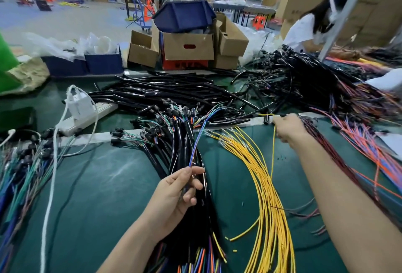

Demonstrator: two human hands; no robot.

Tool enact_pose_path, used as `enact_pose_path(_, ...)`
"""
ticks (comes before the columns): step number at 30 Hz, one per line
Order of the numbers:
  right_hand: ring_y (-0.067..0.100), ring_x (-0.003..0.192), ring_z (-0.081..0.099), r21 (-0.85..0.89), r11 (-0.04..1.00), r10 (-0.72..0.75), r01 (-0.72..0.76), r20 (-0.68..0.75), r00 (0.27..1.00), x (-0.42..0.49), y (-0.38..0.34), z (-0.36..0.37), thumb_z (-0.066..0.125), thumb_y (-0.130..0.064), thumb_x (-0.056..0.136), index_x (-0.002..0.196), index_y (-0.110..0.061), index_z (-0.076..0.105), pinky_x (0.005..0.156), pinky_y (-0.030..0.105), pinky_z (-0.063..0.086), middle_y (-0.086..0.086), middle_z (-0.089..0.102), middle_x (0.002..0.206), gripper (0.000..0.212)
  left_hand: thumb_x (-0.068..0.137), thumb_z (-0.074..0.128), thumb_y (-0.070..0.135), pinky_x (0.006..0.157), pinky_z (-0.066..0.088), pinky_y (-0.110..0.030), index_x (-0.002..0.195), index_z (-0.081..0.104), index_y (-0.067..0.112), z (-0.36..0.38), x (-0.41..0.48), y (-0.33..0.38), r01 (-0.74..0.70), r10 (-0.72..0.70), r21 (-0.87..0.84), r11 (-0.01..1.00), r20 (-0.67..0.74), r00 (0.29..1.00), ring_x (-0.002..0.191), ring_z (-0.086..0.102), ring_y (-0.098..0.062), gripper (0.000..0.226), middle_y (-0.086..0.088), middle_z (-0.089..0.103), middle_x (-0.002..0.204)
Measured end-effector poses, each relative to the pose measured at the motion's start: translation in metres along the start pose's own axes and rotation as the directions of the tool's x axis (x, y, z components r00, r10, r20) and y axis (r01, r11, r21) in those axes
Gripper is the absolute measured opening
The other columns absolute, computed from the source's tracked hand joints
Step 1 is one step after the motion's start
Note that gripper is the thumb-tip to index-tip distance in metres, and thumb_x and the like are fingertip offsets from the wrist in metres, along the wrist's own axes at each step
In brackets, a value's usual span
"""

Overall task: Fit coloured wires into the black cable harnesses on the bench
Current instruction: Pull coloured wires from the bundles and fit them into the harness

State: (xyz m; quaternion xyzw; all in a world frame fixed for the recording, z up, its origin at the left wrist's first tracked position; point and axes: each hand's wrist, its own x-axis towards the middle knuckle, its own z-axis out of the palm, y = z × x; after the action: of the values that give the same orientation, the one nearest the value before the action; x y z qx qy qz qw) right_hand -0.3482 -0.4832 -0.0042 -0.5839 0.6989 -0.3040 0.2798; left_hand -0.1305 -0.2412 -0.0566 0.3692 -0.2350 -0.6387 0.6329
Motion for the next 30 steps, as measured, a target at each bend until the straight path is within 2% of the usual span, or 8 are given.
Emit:
enact_pose_path(3, 0.019, 0.039, 0.043, 0.072, 0.995, -0.068, 0.068, -0.006, 0.998, 0.001, -0.030, -0.021, 0.041, -0.020, 0.096, 0.067, -0.001, 0.052, 0.035, 0.019, 0.031, 0.011, 0.060, 0.061, 0.036, 0.080, 0.056, 0.026, 0.045, 0.047, -0.016, 0.081, 0.076, 0.009, 0.000, 0.001, -0.001, -0.003, 0.003, 0.003, 1.000, -0.008, 1.000, 0.042, 0.044, -0.003, 0.027, -0.004, 0.062, 0.066)
enact_pose_path(5, 0.012, 0.033, 0.041, 0.213, 0.969, -0.128, 0.126, -0.005, 0.992, -0.005, -0.053, -0.035, 0.039, -0.015, 0.097, 0.069, -0.004, 0.048, 0.031, 0.013, 0.028, 0.013, 0.060, 0.063, 0.032, 0.079, 0.056, 0.025, 0.051, 0.051, -0.018, 0.080, 0.076, 0.008, 0.000, 0.002, -0.002, -0.008, 0.008, -0.001, 1.000, -0.017, 1.000, 0.047, 0.051, -0.005, 0.026, -0.007, 0.066, 0.071)
enact_pose_path(7, 0.007, 0.029, 0.040, 0.402, 0.895, -0.198, 0.192, -0.027, 0.980, -0.018, -0.076, -0.047, 0.041, -0.010, 0.098, 0.070, -0.008, 0.047, 0.032, 0.013, 0.028, 0.013, 0.057, 0.062, 0.028, 0.080, 0.055, 0.023, 0.057, 0.055, -0.022, 0.077, 0.076, 0.007, 0.001, 0.003, -0.002, -0.010, 0.009, -0.023, 1.000, -0.020, 1.000, 0.053, 0.060, -0.009, 0.027, -0.013, 0.071, 0.079)
enact_pose_path(10, 0.004, 0.035, 0.043, 0.564, 0.775, -0.344, 0.285, -0.002, 0.939, -0.049, -0.103, -0.055, 0.045, -0.006, 0.097, 0.078, -0.008, 0.055, 0.034, 0.015, 0.031, 0.008, 0.058, 0.059, 0.021, 0.081, 0.052, 0.020, 0.062, 0.058, -0.027, 0.078, 0.074, 0.003, 0.002, 0.004, -0.002, 0.002, -0.003, -0.101, 0.995, -0.013, 1.000, 0.073, 0.072, -0.021, 0.028, -0.024, 0.071, 0.094)
enact_pose_path(13, 0.007, 0.036, 0.043, 0.704, 0.670, -0.432, 0.237, 0.110, 0.895, -0.084, -0.115, -0.046, 0.042, -0.009, 0.100, 0.084, -0.009, 0.052, 0.035, 0.016, 0.030, 0.002, 0.063, 0.052, 0.019, 0.082, 0.050, 0.020, 0.066, 0.058, -0.028, 0.081, 0.074, 0.002, 0.003, 0.003, -0.002, 0.004, -0.005, -0.124, 0.992, -0.006, 1.000, 0.091, 0.071, -0.029, 0.030, -0.026, 0.068, 0.103)
enact_pose_path(17, 0.010, 0.033, 0.042, 0.739, 0.656, -0.441, 0.153, 0.211, 0.872, -0.109, -0.117, -0.021, 0.038, -0.013, 0.102, 0.086, -0.013, 0.046, 0.036, 0.013, 0.029, 0.006, 0.064, 0.052, 0.018, 0.084, 0.049, 0.019, 0.069, 0.058, -0.030, 0.092, 0.069, -0.004, 0.003, 0.003, -0.001, 0.009, -0.008, -0.131, 0.991, 0.009, 1.000, 0.097, 0.068, -0.034, 0.031, -0.028, 0.067, 0.107)
enact_pose_path(20, 0.010, 0.033, 0.043, 0.717, 0.679, -0.448, 0.159, 0.233, 0.863, -0.111, -0.112, -0.002, 0.039, -0.013, 0.102, 0.085, -0.013, 0.045, 0.035, 0.014, 0.031, 0.006, 0.064, 0.052, 0.018, 0.084, 0.049, 0.020, 0.069, 0.058, -0.031, 0.093, 0.069, -0.003, 0.003, 0.002, -0.001, 0.021, -0.018, -0.114, 0.993, 0.028, 0.999, 0.096, 0.068, -0.035, 0.031, -0.028, 0.067, 0.107)
enact_pose_path(30, 0.013, 0.033, 0.045, 0.641, 0.733, -0.458, 0.228, 0.217, 0.862, -0.112, -0.101, 0.038, 0.036, -0.011, 0.102, 0.089, -0.011, 0.043, 0.034, 0.017, 0.032, 0.006, 0.063, 0.050, 0.014, 0.084, 0.051, 0.020, 0.058, 0.056, -0.023, 0.103, 0.066, -0.001, -0.002, 0.001, -0.002, 0.041, -0.039, -0.041, 0.998, 0.052, 0.998, 0.066, 0.069, -0.016, 0.033, -0.021, 0.070, 0.101)
